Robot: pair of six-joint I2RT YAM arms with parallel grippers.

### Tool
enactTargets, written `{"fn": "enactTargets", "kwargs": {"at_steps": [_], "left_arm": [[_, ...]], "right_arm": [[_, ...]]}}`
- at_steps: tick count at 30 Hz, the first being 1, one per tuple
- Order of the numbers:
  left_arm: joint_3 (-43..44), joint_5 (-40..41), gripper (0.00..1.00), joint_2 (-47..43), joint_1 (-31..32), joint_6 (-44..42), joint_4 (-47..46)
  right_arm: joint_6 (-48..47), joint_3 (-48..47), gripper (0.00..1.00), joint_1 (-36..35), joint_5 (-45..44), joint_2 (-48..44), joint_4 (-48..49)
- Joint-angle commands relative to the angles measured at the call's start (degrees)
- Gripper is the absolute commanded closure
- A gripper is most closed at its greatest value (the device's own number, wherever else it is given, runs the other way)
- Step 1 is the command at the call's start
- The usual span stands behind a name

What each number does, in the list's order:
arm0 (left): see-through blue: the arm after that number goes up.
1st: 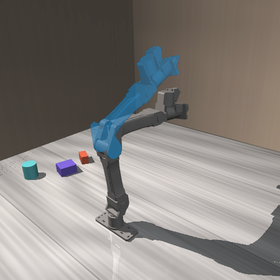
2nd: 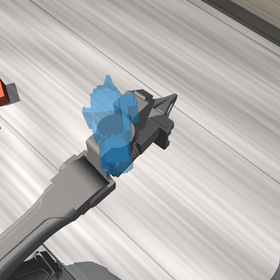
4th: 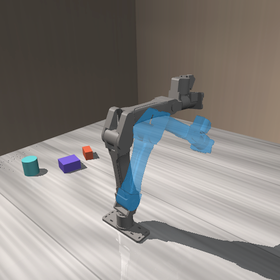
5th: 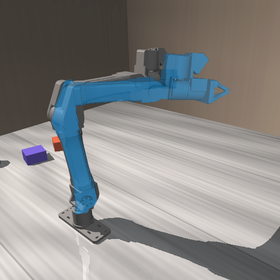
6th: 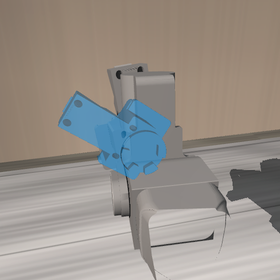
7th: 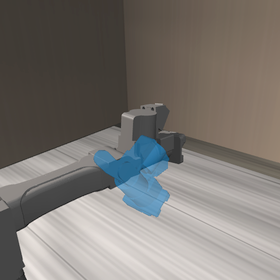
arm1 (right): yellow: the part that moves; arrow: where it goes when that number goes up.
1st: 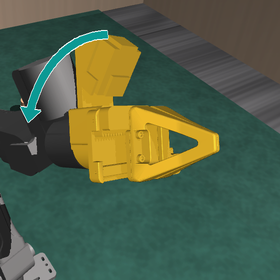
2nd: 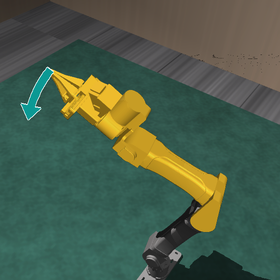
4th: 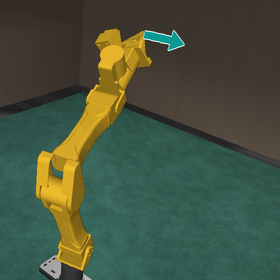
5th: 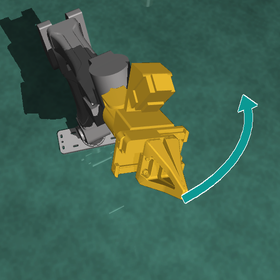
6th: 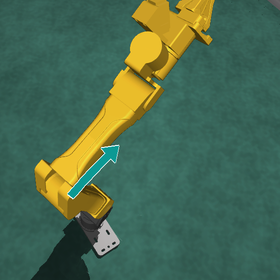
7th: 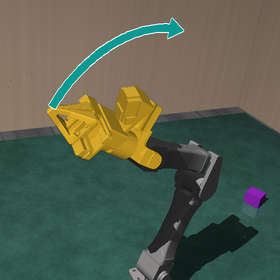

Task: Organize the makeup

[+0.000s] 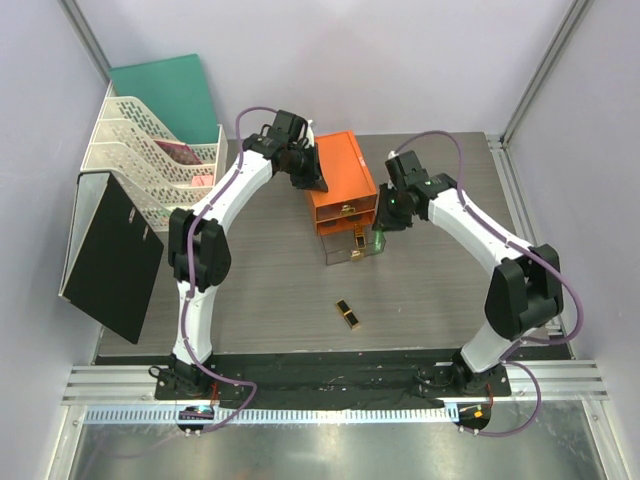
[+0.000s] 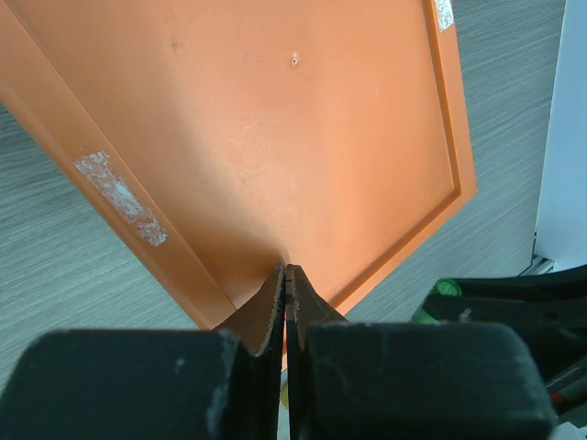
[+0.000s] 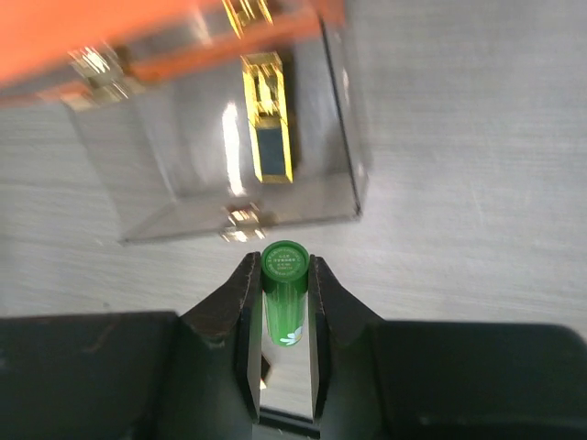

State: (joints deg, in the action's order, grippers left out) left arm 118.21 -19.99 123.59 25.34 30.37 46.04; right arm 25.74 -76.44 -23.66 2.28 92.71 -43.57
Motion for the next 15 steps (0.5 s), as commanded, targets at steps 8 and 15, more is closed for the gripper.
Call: {"fn": "enactTargets", "kwargs": {"at_steps": [8,15], "left_arm": [[-1.76,6.19,1.00,5.17,-0.47,-2.95,10.30],[-1.14,6.45,1.00,5.35,-0.47,-3.12,10.73]], "right_arm": [[3.62,-11.36,0.96,0.37,3.34,11.53,6.31],[1.78,-10.57,0.37,0.37,1.33,9.43,8.24]]}}
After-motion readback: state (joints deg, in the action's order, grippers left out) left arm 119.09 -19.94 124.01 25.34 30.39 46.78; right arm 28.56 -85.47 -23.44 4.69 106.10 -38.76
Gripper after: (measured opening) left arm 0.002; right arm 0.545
